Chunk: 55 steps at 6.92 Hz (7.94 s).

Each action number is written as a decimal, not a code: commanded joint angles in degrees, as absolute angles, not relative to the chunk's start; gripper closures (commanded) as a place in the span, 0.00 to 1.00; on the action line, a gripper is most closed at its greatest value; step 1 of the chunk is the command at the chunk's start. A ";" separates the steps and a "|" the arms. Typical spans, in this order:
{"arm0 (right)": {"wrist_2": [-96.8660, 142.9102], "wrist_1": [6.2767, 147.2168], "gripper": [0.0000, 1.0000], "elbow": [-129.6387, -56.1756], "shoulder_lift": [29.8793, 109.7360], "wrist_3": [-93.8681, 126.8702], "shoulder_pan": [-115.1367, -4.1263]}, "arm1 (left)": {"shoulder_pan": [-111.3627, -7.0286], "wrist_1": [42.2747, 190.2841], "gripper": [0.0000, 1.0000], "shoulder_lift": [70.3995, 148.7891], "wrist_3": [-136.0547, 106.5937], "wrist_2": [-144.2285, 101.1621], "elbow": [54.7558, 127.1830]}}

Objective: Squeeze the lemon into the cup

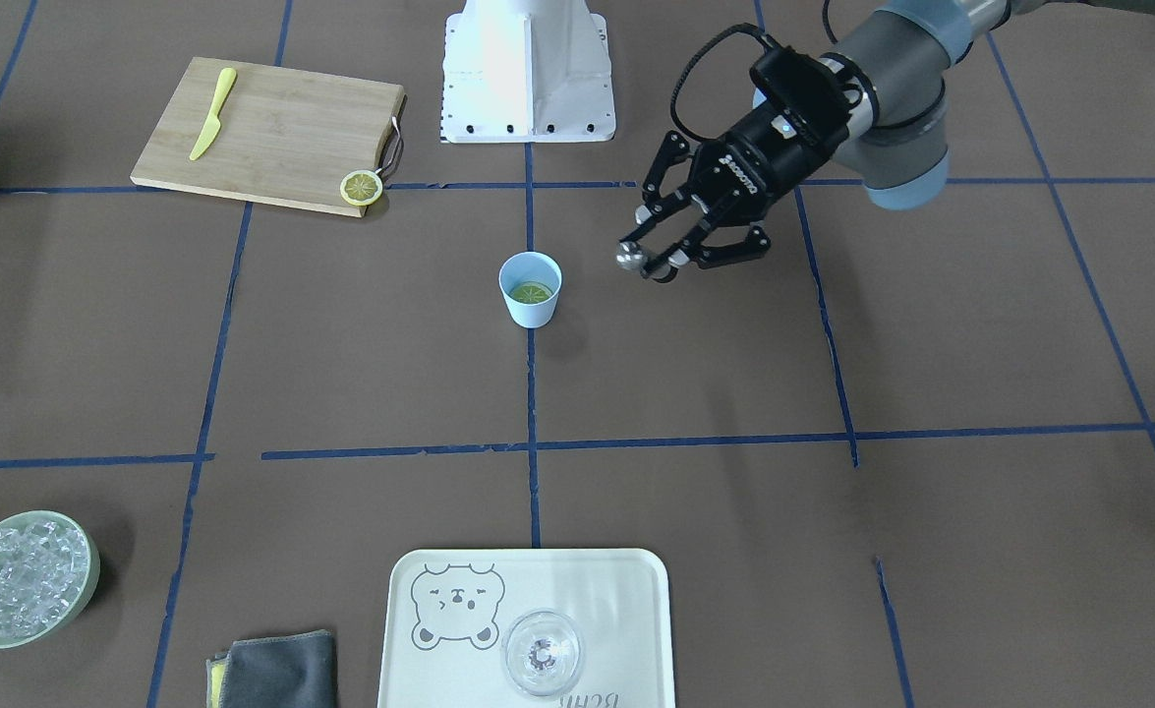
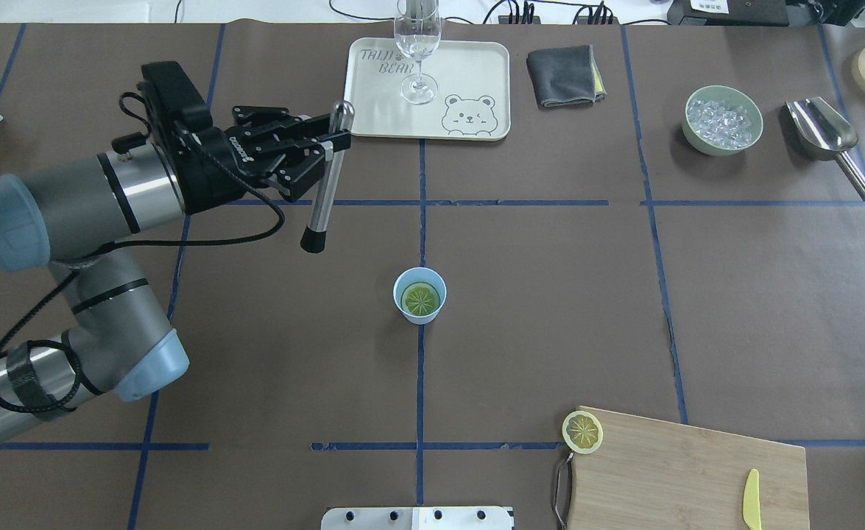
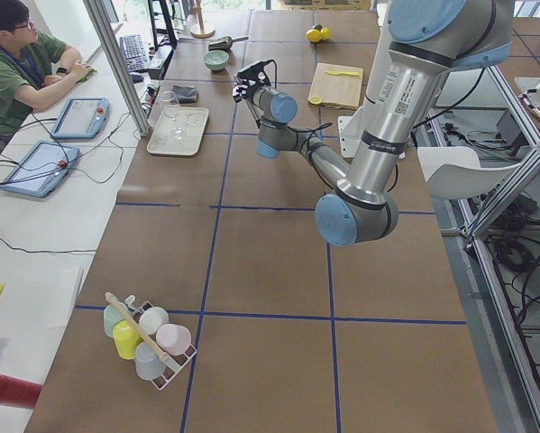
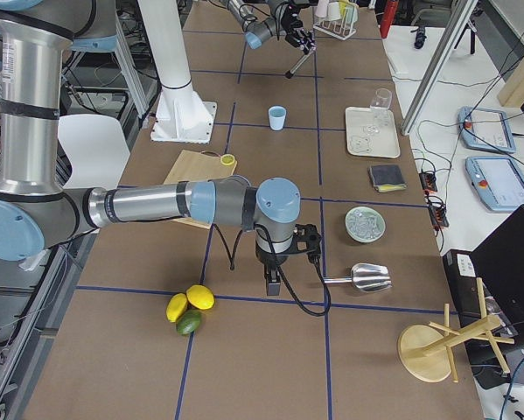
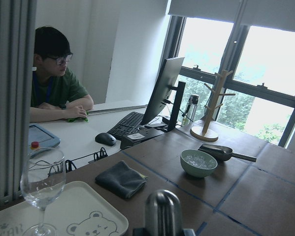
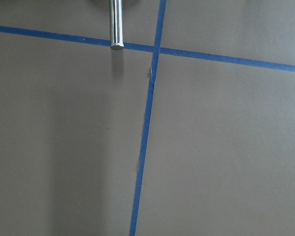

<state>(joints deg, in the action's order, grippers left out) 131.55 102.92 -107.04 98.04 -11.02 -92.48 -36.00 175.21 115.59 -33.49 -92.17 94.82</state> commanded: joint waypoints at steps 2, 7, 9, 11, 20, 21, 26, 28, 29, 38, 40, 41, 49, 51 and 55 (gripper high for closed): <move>131.48 102.92 0.00 -106.61 98.09 -10.81 -92.72 | -23.53 194.05 1.00 121.87 -24.54 -79.00 83.30; 131.48 102.92 0.00 -106.61 98.09 -10.72 -93.08 | -21.53 197.23 1.00 126.20 -22.24 -76.47 77.79; 131.48 102.92 0.00 -106.52 98.09 -10.72 -93.16 | -21.53 197.23 1.00 126.21 -21.97 -75.24 75.25; 131.48 102.92 0.00 -106.26 98.09 -10.72 -93.16 | -21.27 197.23 1.00 125.95 -21.89 -75.15 72.00; 131.75 102.92 0.00 -104.68 98.00 -10.28 -93.16 | -28.64 185.26 1.00 125.51 -23.29 -80.74 83.98; 131.84 102.92 0.00 -104.68 98.17 -10.37 -93.16 | -29.87 176.75 1.00 122.46 -25.29 -83.21 88.11; 131.66 99.17 0.00 -103.81 97.38 -7.76 -92.99 | -44.47 130.34 1.00 109.28 -25.40 -105.29 105.09; 131.75 92.14 0.00 -101.09 97.47 -2.22 -90.37 | -45.35 126.12 1.00 99.62 -34.11 -105.03 106.44; 131.84 90.20 0.00 -100.90 97.47 -0.72 -89.57 | -45.26 126.04 1.00 97.49 -41.85 -104.94 105.65; 131.84 90.00 0.00 -101.07 97.91 -1.49 -89.47 | -44.47 118.39 1.00 97.38 -52.56 -104.77 95.45; 131.75 90.00 0.00 -101.07 97.91 -1.58 -89.47 | -44.47 118.39 0.01 97.73 -52.39 -104.68 95.19; 131.75 90.00 0.00 -101.07 97.91 -1.58 -89.47 | -44.47 118.39 0.00 97.82 -51.95 -104.68 95.27; 131.92 90.09 0.00 -101.16 97.91 -1.23 -89.47 | -87.22 96.20 0.00 95.54 8.70 -131.39 97.03; 132.01 90.09 0.00 -101.16 97.91 -1.23 -89.47 | -89.46 95.71 0.00 89.40 8.88 -133.50 96.68; 132.10 90.09 0.00 -101.25 97.82 -1.14 -89.47 | -91.23 85.61 0.00 87.98 8.96 -133.24 97.21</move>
